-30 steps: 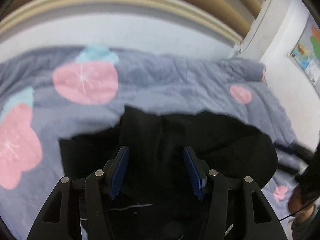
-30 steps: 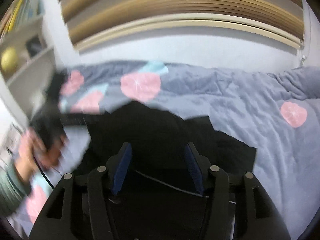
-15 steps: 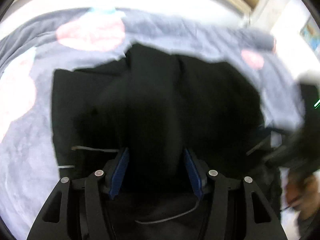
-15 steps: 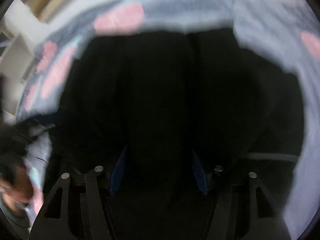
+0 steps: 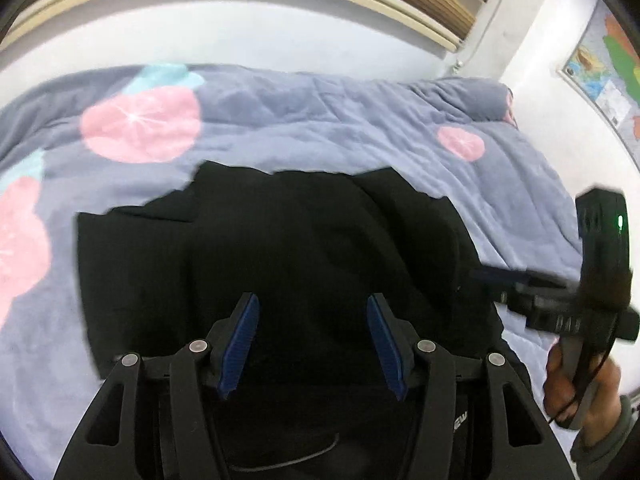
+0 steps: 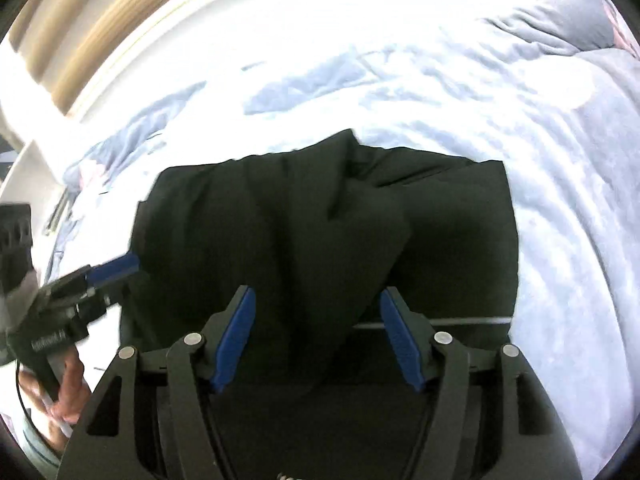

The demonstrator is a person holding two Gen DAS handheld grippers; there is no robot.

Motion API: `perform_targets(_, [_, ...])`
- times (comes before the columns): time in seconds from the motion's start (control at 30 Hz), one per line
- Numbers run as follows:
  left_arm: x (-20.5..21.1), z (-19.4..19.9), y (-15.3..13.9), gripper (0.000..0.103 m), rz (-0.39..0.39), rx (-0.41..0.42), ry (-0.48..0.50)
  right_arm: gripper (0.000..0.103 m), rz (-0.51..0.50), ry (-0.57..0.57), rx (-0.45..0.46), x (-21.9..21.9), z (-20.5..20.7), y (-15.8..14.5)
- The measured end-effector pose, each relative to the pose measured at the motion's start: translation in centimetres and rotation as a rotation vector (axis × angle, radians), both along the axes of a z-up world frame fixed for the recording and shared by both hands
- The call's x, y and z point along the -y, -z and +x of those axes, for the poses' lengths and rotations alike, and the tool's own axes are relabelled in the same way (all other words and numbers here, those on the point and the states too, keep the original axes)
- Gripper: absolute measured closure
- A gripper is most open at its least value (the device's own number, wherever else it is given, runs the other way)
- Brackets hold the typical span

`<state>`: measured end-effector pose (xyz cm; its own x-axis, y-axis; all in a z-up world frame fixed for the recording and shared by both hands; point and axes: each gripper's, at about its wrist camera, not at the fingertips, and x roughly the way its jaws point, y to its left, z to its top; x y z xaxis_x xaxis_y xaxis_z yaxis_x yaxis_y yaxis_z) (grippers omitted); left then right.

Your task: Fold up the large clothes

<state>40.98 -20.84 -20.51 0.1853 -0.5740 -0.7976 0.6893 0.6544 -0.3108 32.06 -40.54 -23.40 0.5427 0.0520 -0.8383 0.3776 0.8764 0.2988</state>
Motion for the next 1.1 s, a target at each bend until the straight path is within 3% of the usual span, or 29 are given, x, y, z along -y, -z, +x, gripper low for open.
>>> perform_targets(0.17, [1.8,1.5,4.3,0.045,0.086,-0.064,-0.015,0.037,0.032,0.03,-0.087,1.2,3.7,3.6])
perform_targets(0.2, [1.5,1.8,5.1,0.046,0.098,-0.073,-0.022,0.043,0.069,0.033,-0.096,1.4,4.4,4.7])
perform_targets(0.23, [1.1,2.1,5.6,0.052,0.104,-0.079,-0.032,0.066,0.093,0.026,-0.096,1.5,4.4,5.6])
perform_targets(0.27, [0.5,2.3,6.0,0.055,0.093,-0.094,-0.048,0.079,0.123,0.02,-0.091,1.7,4.7,6.3])
perform_targets(0.33, [-0.6,2.7,6.2,0.061,0.061,-0.129,-0.061,0.091,0.116,0.026,-0.053,2.0,4.4,5.8])
perform_targets(0.37, [-1.0,2.8,6.2,0.063,0.05,-0.144,-0.066,0.092,0.102,0.032,-0.036,2.2,4.1,4.9])
perform_targets(0.5, [-1.7,2.5,6.2,0.067,-0.011,-0.206,-0.02,0.092,0.017,0.072,-0.012,2.2,2.5,2.7])
perform_targets(0.6, [-1.1,1.3,6.9,0.067,0.033,-0.154,-0.004,0.09,0.0,0.083,-0.082,2.0,2.1,5.5])
perform_targets(0.63, [-1.0,1.1,7.3,0.068,0.046,-0.138,-0.002,0.083,-0.011,0.084,-0.093,2.2,2.3,6.3])
perform_targets(0.73, [-0.8,0.7,8.1,0.068,0.056,-0.105,0.018,0.08,0.01,0.067,-0.104,2.7,2.7,8.0])
perform_targets(0.8, [-0.9,0.6,7.6,0.068,0.072,-0.097,0.032,0.076,0.026,0.055,-0.1,2.8,2.4,7.0])
perform_targets(0.87, [-1.4,0.1,6.4,0.067,0.094,-0.068,0.046,0.061,0.021,0.045,-0.108,2.7,1.5,5.4])
perform_targets(0.97, [-2.9,-0.9,3.5,0.065,0.084,-0.021,0.036,0.055,-0.005,0.044,-0.079,1.7,-0.6,2.6])
perform_targets(1.03, [-3.9,-1.4,1.4,0.05,0.037,0.011,0.015,0.055,-0.034,0.031,-0.047,0.4,-1.3,0.7])
perform_targets(1.1, [-4.3,-1.8,-0.1,0.043,0.003,0.05,-0.014,0.055,-0.05,-0.003,-0.004,-1.4,-1.2,-0.9])
